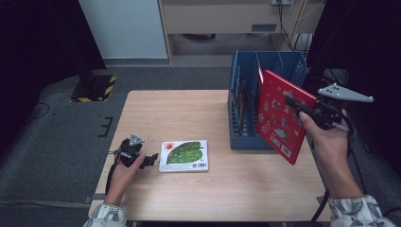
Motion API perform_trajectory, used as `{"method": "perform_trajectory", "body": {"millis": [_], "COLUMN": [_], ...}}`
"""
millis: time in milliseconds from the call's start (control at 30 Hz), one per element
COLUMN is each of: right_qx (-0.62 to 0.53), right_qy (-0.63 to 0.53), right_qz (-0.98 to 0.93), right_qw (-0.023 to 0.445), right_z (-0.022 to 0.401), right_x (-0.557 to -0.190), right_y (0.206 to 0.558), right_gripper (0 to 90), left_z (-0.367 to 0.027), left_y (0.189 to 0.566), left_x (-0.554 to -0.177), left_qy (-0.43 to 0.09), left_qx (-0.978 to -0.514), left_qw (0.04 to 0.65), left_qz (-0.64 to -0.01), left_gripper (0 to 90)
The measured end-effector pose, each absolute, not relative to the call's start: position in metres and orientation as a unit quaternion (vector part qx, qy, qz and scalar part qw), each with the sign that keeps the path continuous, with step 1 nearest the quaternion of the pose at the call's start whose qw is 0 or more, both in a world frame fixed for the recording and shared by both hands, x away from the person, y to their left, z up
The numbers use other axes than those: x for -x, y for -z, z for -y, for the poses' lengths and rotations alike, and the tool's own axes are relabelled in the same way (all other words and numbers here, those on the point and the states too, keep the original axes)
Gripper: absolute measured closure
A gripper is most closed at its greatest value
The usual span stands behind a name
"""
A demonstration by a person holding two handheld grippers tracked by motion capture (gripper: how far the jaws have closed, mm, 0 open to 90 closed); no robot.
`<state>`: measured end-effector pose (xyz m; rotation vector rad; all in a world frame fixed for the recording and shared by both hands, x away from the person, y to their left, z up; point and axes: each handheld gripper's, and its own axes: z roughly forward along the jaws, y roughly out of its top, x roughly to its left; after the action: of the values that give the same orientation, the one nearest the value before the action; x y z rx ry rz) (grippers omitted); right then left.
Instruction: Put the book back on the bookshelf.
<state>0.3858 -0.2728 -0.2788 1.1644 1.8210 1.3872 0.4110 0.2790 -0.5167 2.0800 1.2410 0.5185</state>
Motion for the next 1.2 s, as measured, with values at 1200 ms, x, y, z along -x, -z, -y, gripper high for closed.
{"method": "perform_trajectory", "body": {"millis": [1200], "right_qx": [-0.479], "right_qy": [-0.473], "right_qz": [-0.667], "right_qw": [0.320], "right_z": [0.288], "right_x": [-0.423], "right_y": [0.279], "right_gripper": [79.2], "left_z": [-0.285], "left_y": [0.519], "left_x": [-0.413], "left_qy": [-0.203], "left_qx": [-0.788], "left_qw": [0.319], "left_qz": [-0.486], "left_gripper": [4.9]}}
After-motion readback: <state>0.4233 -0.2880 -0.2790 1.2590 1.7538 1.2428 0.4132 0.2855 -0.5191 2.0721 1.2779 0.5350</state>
